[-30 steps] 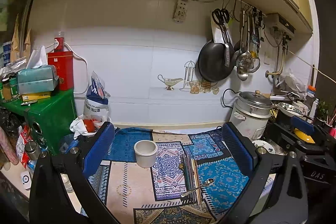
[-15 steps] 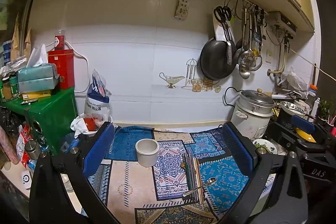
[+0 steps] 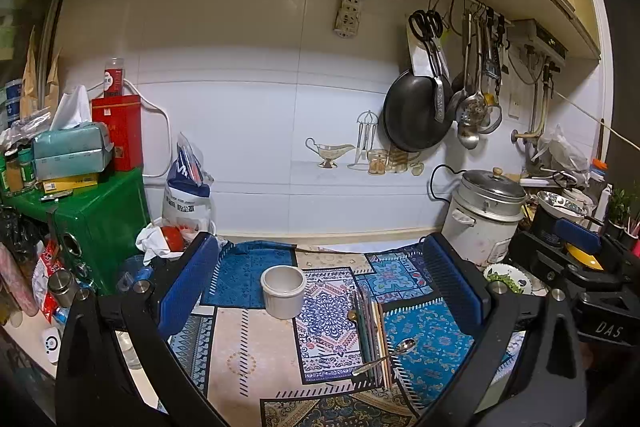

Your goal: Organize utensils

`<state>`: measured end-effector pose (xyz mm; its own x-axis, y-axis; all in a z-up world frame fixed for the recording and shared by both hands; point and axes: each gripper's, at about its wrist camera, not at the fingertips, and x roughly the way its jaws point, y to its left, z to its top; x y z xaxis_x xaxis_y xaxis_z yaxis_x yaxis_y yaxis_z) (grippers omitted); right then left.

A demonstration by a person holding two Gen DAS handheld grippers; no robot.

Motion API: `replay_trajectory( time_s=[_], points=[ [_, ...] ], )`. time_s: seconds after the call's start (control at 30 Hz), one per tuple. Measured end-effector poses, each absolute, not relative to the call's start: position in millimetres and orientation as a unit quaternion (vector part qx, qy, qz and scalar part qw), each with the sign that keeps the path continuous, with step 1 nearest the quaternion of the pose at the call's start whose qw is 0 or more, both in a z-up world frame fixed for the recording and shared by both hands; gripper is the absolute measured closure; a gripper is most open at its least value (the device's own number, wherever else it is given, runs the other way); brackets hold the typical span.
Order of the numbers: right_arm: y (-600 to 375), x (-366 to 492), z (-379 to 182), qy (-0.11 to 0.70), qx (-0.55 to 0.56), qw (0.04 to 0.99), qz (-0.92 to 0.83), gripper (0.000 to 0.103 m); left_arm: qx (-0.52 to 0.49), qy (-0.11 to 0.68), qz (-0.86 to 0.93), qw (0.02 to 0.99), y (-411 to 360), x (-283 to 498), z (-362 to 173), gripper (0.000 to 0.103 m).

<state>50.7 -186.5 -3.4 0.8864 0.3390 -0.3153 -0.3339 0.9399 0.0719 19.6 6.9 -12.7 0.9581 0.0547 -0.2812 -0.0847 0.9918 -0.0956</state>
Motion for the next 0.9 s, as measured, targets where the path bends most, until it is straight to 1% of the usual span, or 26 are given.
replay_trajectory(
  time_s=[0.9],
  points=[
    [-188.1, 56.1, -5.5, 0.169, 0.015, 0.971, 0.169, 0.0, -0.043, 0.147, 0.022, 0.988, 1.1, 27.3, -17.1, 0.0]
  ],
)
